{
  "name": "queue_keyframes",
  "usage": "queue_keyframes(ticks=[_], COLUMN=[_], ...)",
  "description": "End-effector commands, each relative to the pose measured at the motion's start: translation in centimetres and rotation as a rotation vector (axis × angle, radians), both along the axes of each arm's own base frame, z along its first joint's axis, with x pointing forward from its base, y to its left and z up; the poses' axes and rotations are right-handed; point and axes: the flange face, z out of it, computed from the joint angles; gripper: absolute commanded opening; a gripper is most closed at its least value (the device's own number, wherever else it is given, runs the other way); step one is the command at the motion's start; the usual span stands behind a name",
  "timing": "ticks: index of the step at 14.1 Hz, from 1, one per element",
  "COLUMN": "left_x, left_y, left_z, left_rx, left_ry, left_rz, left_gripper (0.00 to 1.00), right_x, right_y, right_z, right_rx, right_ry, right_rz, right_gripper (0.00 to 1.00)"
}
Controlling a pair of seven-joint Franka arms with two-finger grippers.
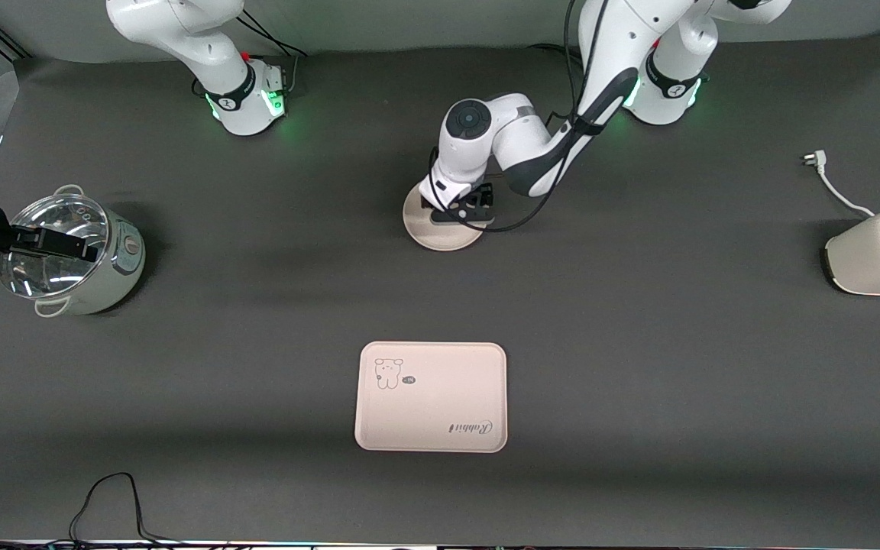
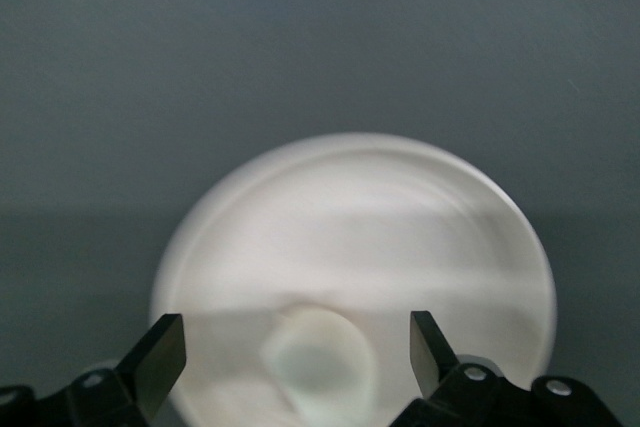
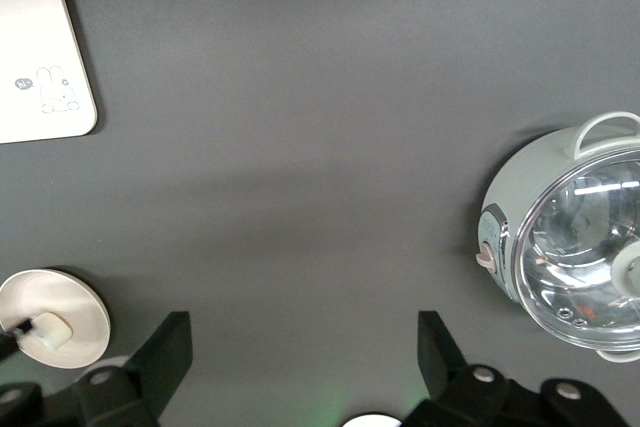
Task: Place bun in plate and plate on tray
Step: 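Carry the bun with the left gripper and lower it onto the plate, then open the left gripper and withdraw it to its rest position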
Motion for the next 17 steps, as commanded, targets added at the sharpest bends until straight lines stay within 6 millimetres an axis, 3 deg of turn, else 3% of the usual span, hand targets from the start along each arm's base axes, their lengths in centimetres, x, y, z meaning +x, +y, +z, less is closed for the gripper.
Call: queue_keyframes(ticks=[1,3,5,7,10,12,13,14,15,17], left_x=[6.1,9.8,12.9,14.8,18.6,19.8,20.0,20.5,20.8,19.5], left_y=[1.9,3.9,7.6,11.2,20.4,26.9,31.1,34.8,37.5,39.7], left_z=[8.4,12.9,16.3,20.0,24.5,28.4,30.6,31.7,32.2,34.8], left_rx=[0.132,0.152,0.138,0.133,0.153,0.142,0.141,0.129,0.12,0.121], left_ry=[0.003,0.009,-0.019,-0.072,-0.1,-0.115,-0.116,-0.125,-0.11,-0.119], left_rz=[-0.045,-0.055,-0.015,0.047,0.04,-0.016,-0.043,-0.003,0.029,-0.03], left_gripper=[1.0,1.0,1.0,1.0,1.0,1.0,1.0,1.0,1.0,1.0], right_x=[-2.7,-2.7,-2.7,-2.7,-2.8,-3.0,-3.3,-3.5,-3.5,-3.7], right_y=[1.6,1.6,1.5,1.4,1.5,2.8,4.5,5.2,6.5,8.2], right_z=[0.4,0.4,0.4,0.4,0.3,-0.1,-0.4,-0.7,-0.9,-1.7], right_rx=[-0.062,-0.06,-0.06,-0.06,-0.058,-0.057,-0.056,-0.056,-0.056,-0.063], right_ry=[-0.034,-0.033,-0.036,-0.036,-0.031,-0.023,-0.014,-0.009,-0.006,0.004], right_rz=[-0.008,-0.008,-0.009,-0.012,-0.011,0.012,0.041,0.055,0.077,0.075], right_gripper=[1.0,1.0,1.0,1.0,1.0,1.0,1.0,1.0,1.0,1.0])
